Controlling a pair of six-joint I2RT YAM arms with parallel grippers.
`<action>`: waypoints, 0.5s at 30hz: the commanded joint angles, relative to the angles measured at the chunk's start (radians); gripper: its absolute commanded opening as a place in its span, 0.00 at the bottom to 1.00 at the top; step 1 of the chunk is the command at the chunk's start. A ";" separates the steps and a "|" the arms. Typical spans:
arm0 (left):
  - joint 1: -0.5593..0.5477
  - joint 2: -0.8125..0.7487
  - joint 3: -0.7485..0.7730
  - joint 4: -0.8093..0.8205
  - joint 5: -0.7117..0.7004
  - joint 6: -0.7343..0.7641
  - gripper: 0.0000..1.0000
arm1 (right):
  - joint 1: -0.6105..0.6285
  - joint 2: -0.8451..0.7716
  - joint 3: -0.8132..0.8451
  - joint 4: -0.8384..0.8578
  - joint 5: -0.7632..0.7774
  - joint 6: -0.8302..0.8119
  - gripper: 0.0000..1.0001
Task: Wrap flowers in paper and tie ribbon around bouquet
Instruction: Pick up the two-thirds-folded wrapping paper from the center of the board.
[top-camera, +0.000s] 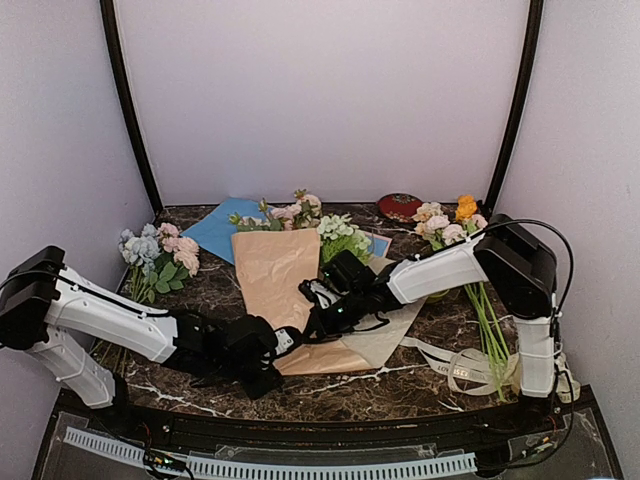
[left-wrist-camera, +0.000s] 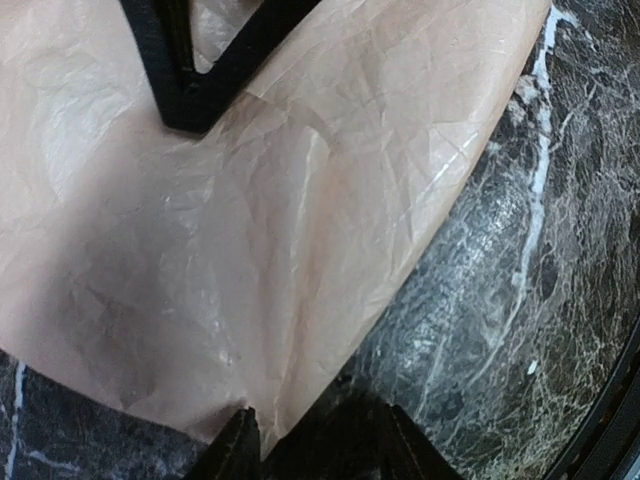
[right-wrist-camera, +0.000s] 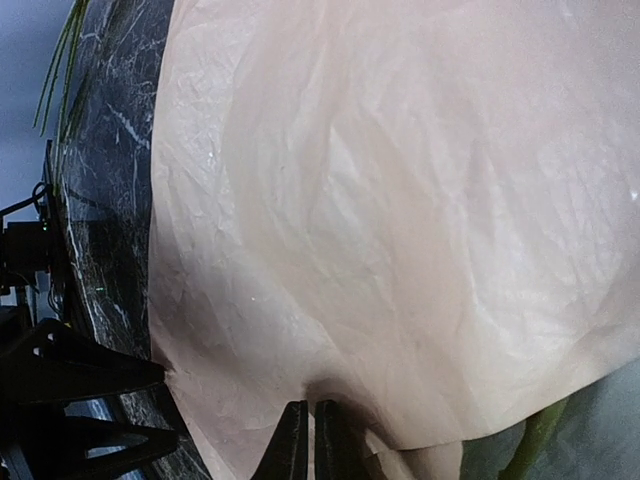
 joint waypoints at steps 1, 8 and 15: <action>-0.044 -0.124 0.002 -0.114 -0.076 -0.118 0.42 | 0.010 0.015 -0.018 -0.110 0.068 -0.060 0.05; -0.047 -0.308 -0.024 -0.038 -0.195 -0.176 0.44 | 0.013 -0.002 0.021 -0.184 0.072 -0.101 0.06; -0.033 -0.032 0.094 -0.104 -0.265 -0.011 0.44 | 0.028 -0.028 0.020 -0.174 0.140 -0.062 0.06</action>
